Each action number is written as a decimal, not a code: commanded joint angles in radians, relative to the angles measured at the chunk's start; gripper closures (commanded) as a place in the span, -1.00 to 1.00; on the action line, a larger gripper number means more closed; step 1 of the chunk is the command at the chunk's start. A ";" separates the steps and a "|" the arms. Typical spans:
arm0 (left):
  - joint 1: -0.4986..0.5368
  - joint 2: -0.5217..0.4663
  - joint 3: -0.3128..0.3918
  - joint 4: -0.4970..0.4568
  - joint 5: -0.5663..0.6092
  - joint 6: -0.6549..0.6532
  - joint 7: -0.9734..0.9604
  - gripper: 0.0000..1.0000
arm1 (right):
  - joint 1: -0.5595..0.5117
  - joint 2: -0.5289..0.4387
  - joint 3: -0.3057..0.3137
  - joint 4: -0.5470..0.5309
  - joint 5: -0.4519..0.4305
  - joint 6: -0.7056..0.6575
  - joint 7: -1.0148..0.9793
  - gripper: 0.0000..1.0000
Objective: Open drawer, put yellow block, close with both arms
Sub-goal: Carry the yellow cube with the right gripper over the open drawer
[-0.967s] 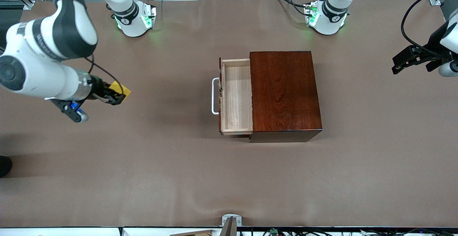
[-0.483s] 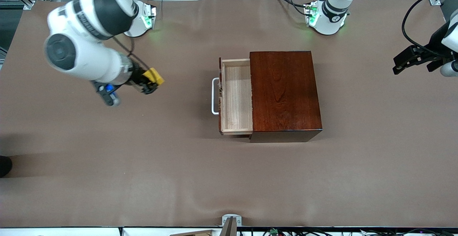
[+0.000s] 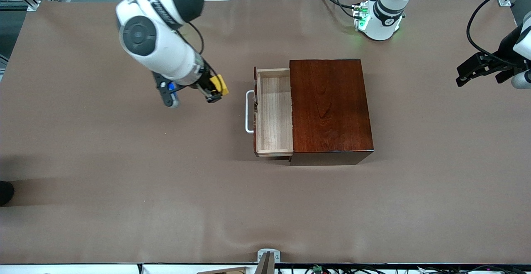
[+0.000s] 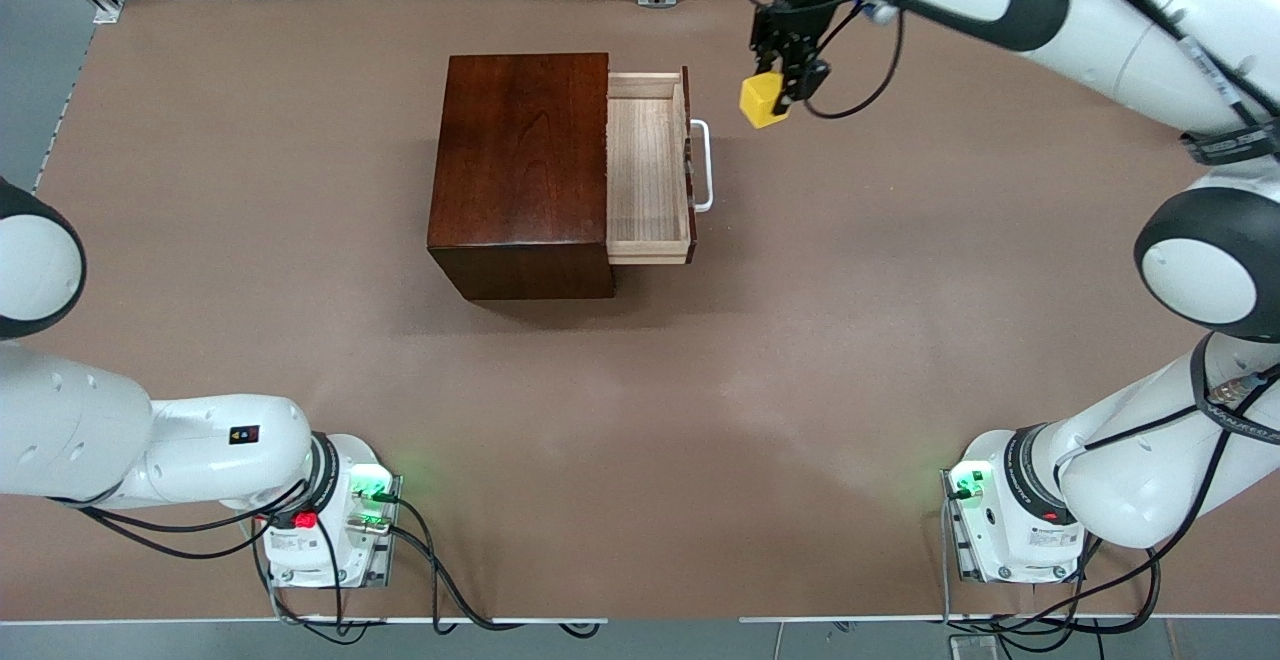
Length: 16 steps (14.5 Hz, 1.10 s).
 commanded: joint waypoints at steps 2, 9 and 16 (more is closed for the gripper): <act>0.014 -0.016 -0.012 -0.002 0.017 -0.004 0.024 -1.00 | 0.051 0.078 -0.013 0.085 0.022 0.038 0.158 1.00; 0.010 -0.037 -0.023 -0.011 0.015 -0.034 0.028 -1.00 | 0.105 0.169 -0.013 0.106 0.071 0.193 0.296 1.00; 0.001 -0.041 -0.025 -0.009 0.006 -0.060 0.005 -1.00 | 0.140 0.232 -0.013 0.106 0.116 0.271 0.304 1.00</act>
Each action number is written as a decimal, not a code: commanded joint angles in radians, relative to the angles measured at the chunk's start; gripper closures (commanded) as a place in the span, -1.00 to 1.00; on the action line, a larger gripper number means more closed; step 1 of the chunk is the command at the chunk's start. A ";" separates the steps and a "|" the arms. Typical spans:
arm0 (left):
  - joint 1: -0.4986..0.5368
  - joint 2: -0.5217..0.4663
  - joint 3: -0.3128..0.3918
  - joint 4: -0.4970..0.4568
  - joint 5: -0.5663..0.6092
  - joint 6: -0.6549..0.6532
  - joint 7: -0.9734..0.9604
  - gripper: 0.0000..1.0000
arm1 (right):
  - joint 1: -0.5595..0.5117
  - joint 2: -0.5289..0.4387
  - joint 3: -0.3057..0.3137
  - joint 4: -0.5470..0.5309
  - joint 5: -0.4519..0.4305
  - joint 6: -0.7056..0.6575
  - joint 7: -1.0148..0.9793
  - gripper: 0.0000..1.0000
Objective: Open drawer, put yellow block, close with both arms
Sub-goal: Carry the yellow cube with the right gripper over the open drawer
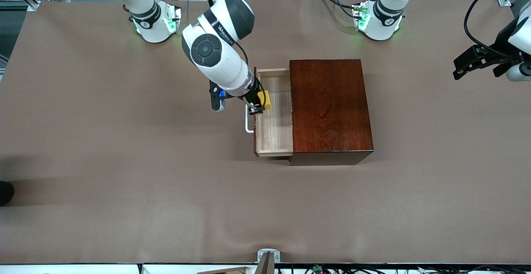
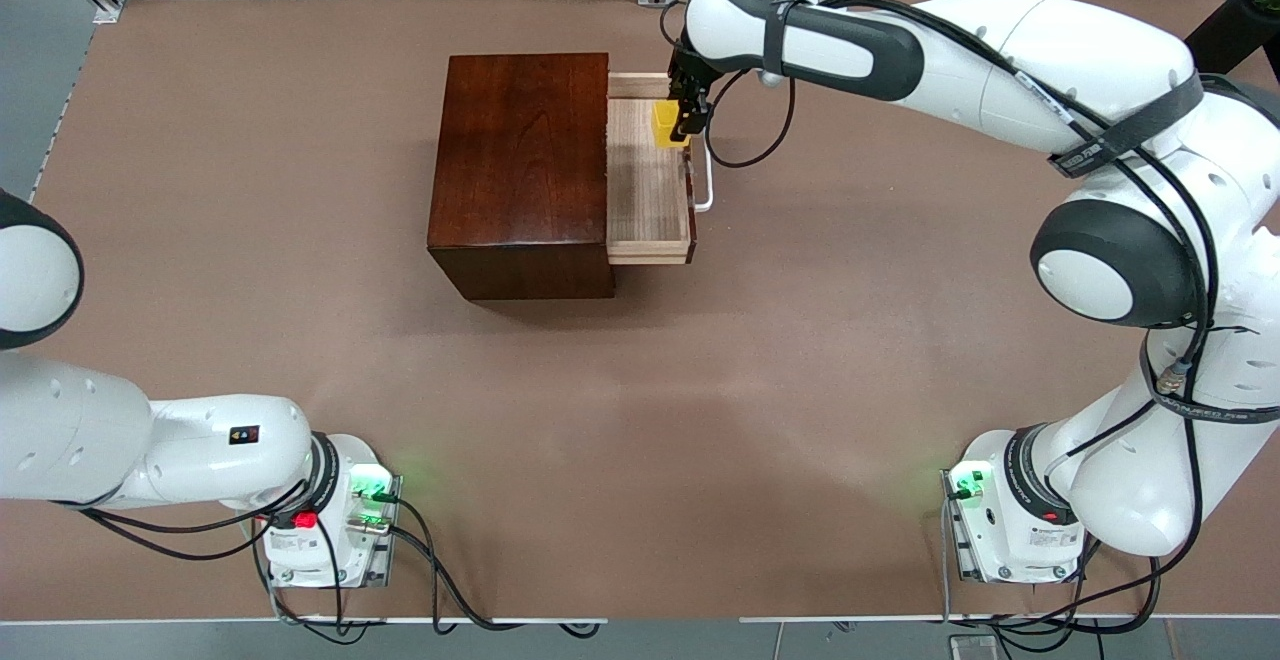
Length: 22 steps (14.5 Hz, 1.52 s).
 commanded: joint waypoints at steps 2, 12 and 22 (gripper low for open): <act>0.003 -0.016 -0.032 -0.008 0.001 -0.014 0.002 -1.00 | 0.027 0.036 -0.012 0.027 0.022 0.025 0.016 1.00; -0.009 0.091 -0.204 0.023 0.009 -0.002 -0.081 -1.00 | 0.070 0.115 -0.012 0.019 0.018 0.076 0.014 1.00; -0.173 0.186 -0.261 0.021 0.021 0.068 -0.420 -1.00 | 0.070 0.132 -0.023 0.055 0.007 0.037 0.046 -1.00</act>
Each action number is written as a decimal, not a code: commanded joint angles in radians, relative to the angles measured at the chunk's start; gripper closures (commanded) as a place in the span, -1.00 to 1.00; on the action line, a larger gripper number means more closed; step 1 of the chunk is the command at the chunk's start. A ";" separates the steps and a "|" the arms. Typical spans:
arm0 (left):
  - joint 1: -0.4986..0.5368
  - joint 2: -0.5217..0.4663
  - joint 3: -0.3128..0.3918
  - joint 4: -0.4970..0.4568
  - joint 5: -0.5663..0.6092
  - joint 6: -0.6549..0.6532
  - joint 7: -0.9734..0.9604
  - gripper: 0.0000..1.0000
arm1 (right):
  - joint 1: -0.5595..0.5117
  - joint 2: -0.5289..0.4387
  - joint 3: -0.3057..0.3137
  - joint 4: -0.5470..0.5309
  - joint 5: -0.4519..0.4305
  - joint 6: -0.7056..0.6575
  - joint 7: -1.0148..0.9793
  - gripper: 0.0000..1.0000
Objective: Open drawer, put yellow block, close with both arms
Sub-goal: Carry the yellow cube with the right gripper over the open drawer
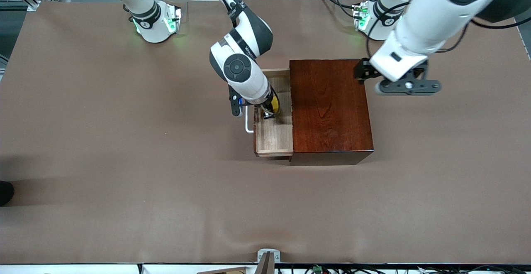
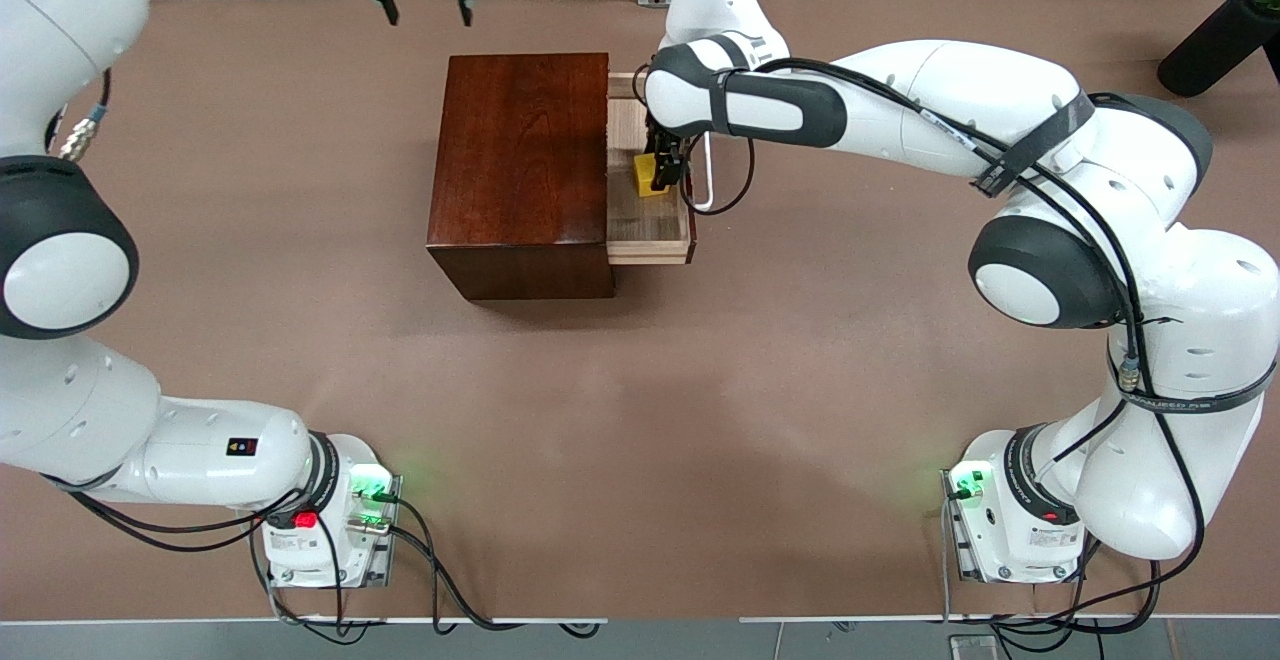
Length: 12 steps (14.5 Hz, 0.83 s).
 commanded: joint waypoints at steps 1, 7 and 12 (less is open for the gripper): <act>-0.053 0.041 -0.004 0.024 0.020 0.018 -0.106 -1.00 | -0.012 -0.005 -0.022 0.086 0.003 -0.113 0.027 -1.00; -0.206 0.124 -0.004 0.026 0.096 0.061 -0.364 -1.00 | -0.122 -0.007 -0.026 0.269 0.000 -0.357 0.004 -1.00; -0.357 0.285 0.002 0.130 0.159 0.065 -0.658 -1.00 | -0.220 -0.045 -0.026 0.347 0.000 -0.481 -0.090 -1.00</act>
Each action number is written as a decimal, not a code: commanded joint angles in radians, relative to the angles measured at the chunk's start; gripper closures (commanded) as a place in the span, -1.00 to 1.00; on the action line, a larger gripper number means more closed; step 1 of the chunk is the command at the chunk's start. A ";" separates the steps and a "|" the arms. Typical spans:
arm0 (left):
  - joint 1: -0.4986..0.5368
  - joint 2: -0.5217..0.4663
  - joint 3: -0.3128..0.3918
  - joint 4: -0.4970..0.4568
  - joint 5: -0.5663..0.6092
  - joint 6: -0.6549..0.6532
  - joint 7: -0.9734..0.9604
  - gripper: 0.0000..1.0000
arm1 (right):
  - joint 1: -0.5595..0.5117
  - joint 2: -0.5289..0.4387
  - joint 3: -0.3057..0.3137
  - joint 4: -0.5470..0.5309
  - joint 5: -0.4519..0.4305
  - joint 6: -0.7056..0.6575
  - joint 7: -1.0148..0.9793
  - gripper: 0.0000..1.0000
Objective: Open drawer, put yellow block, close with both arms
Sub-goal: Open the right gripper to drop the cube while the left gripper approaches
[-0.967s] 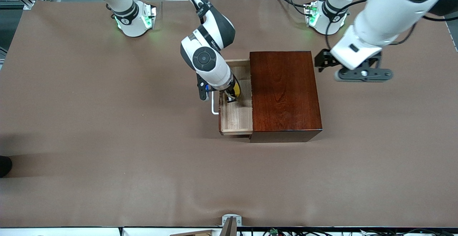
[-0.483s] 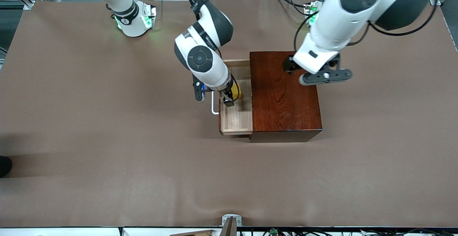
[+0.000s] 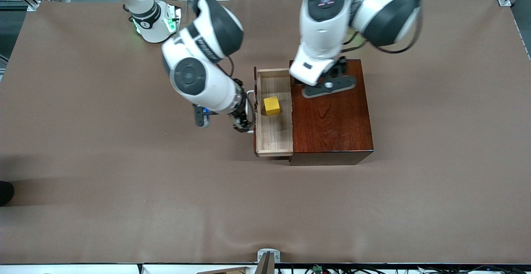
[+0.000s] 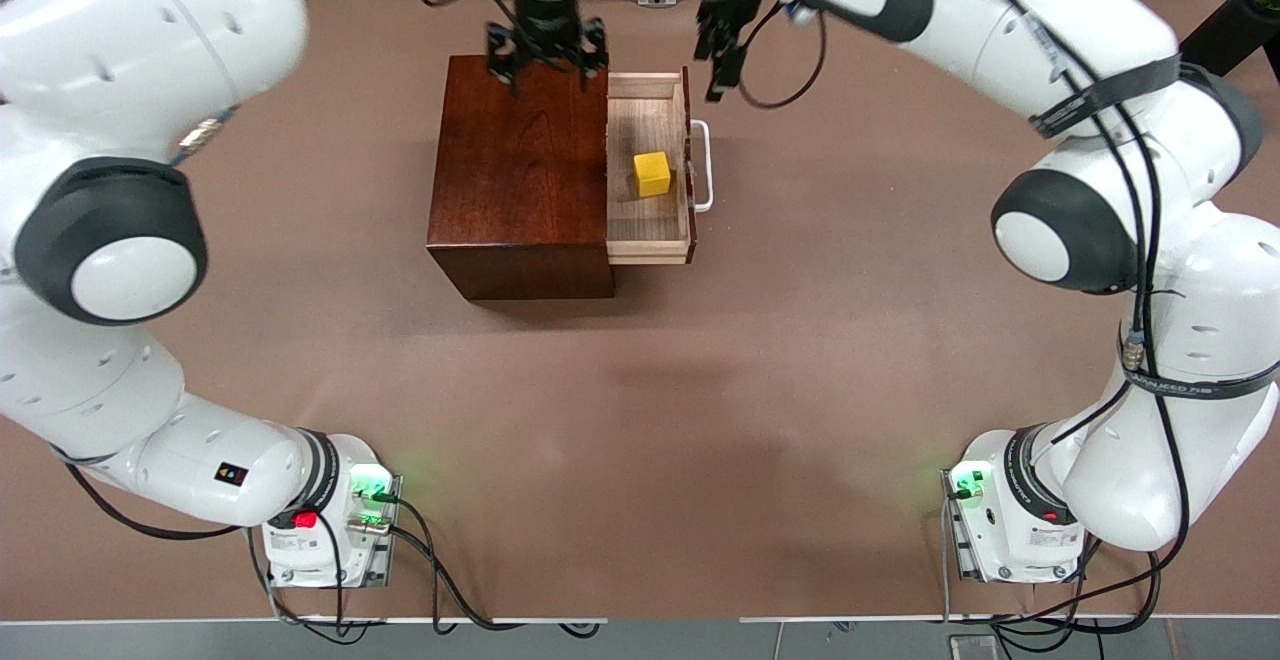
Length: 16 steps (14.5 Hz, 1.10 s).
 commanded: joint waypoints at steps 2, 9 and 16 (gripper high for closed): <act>-0.099 0.160 0.008 0.158 0.049 0.029 -0.233 -1.00 | -0.051 -0.028 0.009 0.018 -0.001 -0.030 -0.037 -1.00; -0.216 0.291 0.036 0.213 0.077 0.349 -0.667 -1.00 | -0.139 -0.099 -0.010 0.030 -0.033 -0.058 -0.187 -1.00; -0.535 0.446 0.350 0.310 0.074 0.619 -0.932 -1.00 | -0.248 -0.123 -0.008 0.086 -0.066 -0.147 -0.472 -1.00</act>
